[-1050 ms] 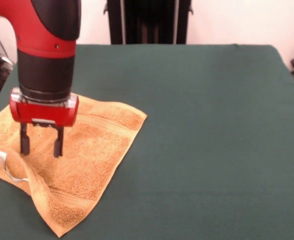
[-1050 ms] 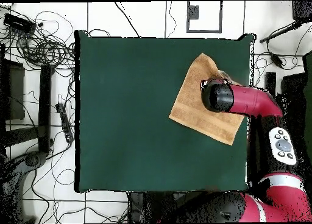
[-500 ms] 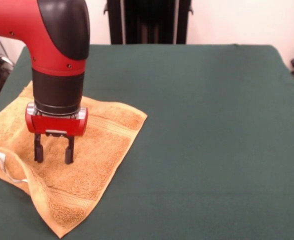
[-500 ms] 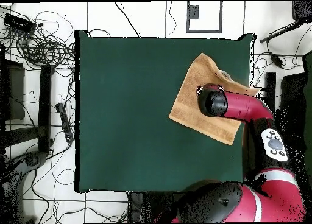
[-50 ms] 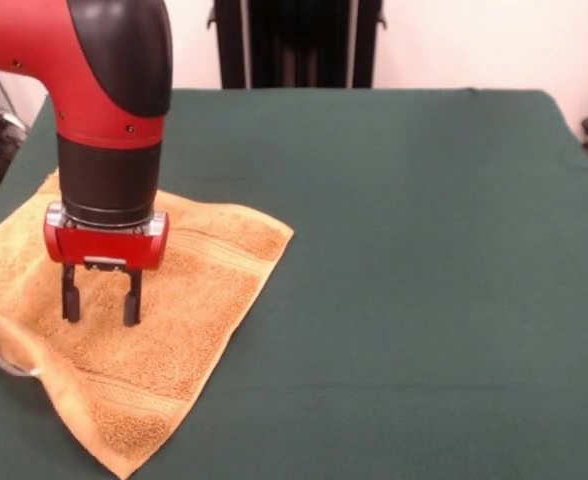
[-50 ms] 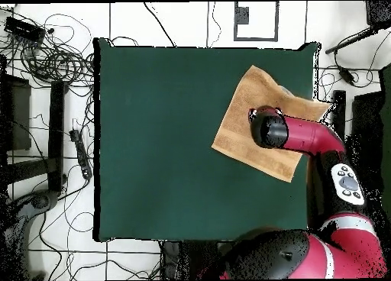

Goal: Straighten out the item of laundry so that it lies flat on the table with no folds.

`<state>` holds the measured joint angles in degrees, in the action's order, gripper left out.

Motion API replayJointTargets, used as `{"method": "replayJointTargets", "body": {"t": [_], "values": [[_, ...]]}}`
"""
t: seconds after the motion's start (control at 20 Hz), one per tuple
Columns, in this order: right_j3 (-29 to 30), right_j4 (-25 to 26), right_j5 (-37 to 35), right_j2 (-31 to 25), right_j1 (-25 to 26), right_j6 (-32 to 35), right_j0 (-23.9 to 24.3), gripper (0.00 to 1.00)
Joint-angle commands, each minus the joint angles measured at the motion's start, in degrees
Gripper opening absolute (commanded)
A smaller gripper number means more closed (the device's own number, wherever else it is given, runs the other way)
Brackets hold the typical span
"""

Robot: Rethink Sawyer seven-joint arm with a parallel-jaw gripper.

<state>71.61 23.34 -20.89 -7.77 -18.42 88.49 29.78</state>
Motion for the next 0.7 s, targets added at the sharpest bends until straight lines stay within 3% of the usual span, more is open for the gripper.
{"method": "replayJointTargets", "body": {"t": [0.05, 0.35, 0.5, 0.7], "values": [[3.29, 1.7, -8.4, -7.4, -0.84, -8.94, 2.69, 1.0], [-0.4, 4.17, -14.24, -12.69, -1.55, -18.84, 4.63, 1.0], [-1.29, 5.36, -15.46, -14.54, -1.4, -20.2, 5.28, 1.0], [-1.17, 5.86, -15.2, -14.86, -1.35, -17.08, 5.23, 1.0]]}}
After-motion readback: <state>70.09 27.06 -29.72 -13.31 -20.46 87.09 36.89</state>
